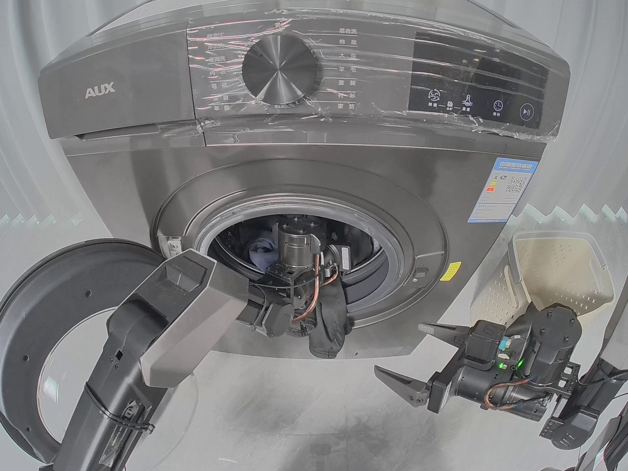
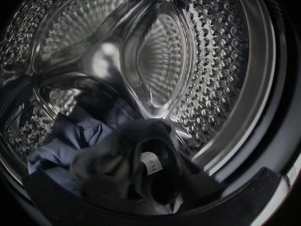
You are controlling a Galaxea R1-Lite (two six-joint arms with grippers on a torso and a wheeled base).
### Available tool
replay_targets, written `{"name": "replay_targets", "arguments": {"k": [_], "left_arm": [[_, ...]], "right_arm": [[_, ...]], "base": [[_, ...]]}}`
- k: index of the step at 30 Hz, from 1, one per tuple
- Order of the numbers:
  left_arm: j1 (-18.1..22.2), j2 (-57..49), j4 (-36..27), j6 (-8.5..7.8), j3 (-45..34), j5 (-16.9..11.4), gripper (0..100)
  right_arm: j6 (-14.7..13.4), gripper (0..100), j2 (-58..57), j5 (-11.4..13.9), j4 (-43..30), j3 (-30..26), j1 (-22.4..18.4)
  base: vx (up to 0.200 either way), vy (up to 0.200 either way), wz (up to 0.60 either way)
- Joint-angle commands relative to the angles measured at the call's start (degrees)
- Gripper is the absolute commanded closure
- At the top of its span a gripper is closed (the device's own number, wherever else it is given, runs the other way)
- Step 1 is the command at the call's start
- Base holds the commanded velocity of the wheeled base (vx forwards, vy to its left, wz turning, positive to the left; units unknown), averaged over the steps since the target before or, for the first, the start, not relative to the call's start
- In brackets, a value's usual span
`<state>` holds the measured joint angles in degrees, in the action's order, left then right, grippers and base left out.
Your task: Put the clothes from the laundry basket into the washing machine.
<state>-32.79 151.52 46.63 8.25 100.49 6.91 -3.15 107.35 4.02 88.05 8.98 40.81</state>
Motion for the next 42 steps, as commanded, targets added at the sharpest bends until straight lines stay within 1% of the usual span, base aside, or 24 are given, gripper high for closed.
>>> {"name": "replay_targets", "arguments": {"k": [1,2,3,6,10,16,17,19,21,22,23,24,25,27,28,30,31,33,36,38,40,42], "left_arm": [[1.5,6.0,0.5,0.10,10.2,3.8,100],[1.5,6.1,0.6,0.10,10.7,4.0,100],[2.1,6.3,0.7,0.10,13.3,5.1,100],[3.2,6.1,0.8,0.27,14.1,6.3,100],[3.9,5.4,1.4,0.36,14.1,6.4,100],[3.5,5.5,2.2,0.27,14.1,6.5,100],[3.3,5.4,2.3,0.27,14.1,6.5,0],[3.3,5.2,2.6,0.27,13.8,6.5,0],[2.9,2.4,2.9,0.10,8.5,6.5,0],[2.7,1.7,2.9,0.10,7.4,6.5,0],[2.3,-0.5,3.0,0.01,3.0,6.1,0],[2.3,-0.8,3.1,-0.08,2.6,6.0,0],[2.0,-3.2,3.3,-0.43,-2.0,5.1,0],[1.7,-5.4,3.2,-1.13,-5.8,3.5,0],[1.2,-7.5,3.2,-2.19,-9.6,1.4,0],[0.9,-9.2,3.3,-3.33,-14.1,0.4,0],[0.7,-9.6,3.3,-3.51,-15.1,0.2,0],[0.0,-10.5,3.6,-4.30,-19.6,-0.9,0],[-0.5,-10.4,4.8,-4.74,-22.0,-1.6,0],[-0.7,-9.7,5.1,-5.18,-22.5,-1.6,0],[-0.7,-8.6,5.1,-5.18,-22.5,-1.6,0],[-0.7,-7.2,5.4,-5.53,-22.3,-1.6,0]], "right_arm": [[0.0,0,0.2,0.1,0.0,0.3,0.1],[0.0,0,0.2,0.1,0.0,0.3,0.1],[0.0,0,0.2,0.0,0.0,0.5,0.1],[0.0,0,0.2,0.1,0.0,0.5,0.1],[0.0,0,0.2,0.0,0.0,0.5,0.1],[0.0,0,0.2,0.1,0.0,0.5,0.1],[0.0,0,0.2,0.1,0.0,0.4,0.1],[0.0,0,0.2,0.1,0.0,0.2,0.0],[-0.1,0,0.2,0.1,0.0,0.2,0.0],[-0.1,0,0.2,0.1,0.0,0.2,0.0],[-0.1,0,0.2,0.1,0.0,0.2,0.1],[-0.1,0,0.2,0.1,0.0,0.2,0.1],[-0.1,0,0.3,0.1,0.0,0.2,0.1],[-0.1,0,0.5,0.1,0.0,0.1,0.1],[-0.1,0,0.9,0.1,0.0,0.2,0.1],[-0.1,0,1.0,0.1,0.0,0.2,0.1],[-0.1,0,0.9,0.1,0.0,0.2,0.1],[-0.1,0,0.9,0.1,0.0,0.3,0.1],[-0.1,0,1.0,0.1,0.0,0.2,0.1],[-0.1,0,1.0,0.1,0.0,0.2,0.1],[-0.1,0,1.0,0.1,0.0,0.2,0.1],[-0.1,0,1.0,0.1,0.0,0.3,0.1]], "base": [[0.000,0.000,0.00],[0.000,0.000,0.00],[0.000,0.000,0.00],[0.000,0.000,0.00],[0.000,0.000,0.00],[0.000,0.000,0.00],[0.000,0.000,0.00],[0.000,0.000,0.00],[0.000,0.000,0.00],[0.000,0.000,0.00],[0.000,0.000,0.00],[0.000,0.000,0.00],[0.000,0.000,0.00],[0.000,0.000,0.00],[0.000,0.000,0.00],[0.000,0.000,0.00],[0.000,0.000,0.00],[0.000,0.000,0.00],[0.000,0.000,0.00],[0.000,0.000,0.00],[0.000,0.000,0.00],[0.000,0.000,0.00]]}}
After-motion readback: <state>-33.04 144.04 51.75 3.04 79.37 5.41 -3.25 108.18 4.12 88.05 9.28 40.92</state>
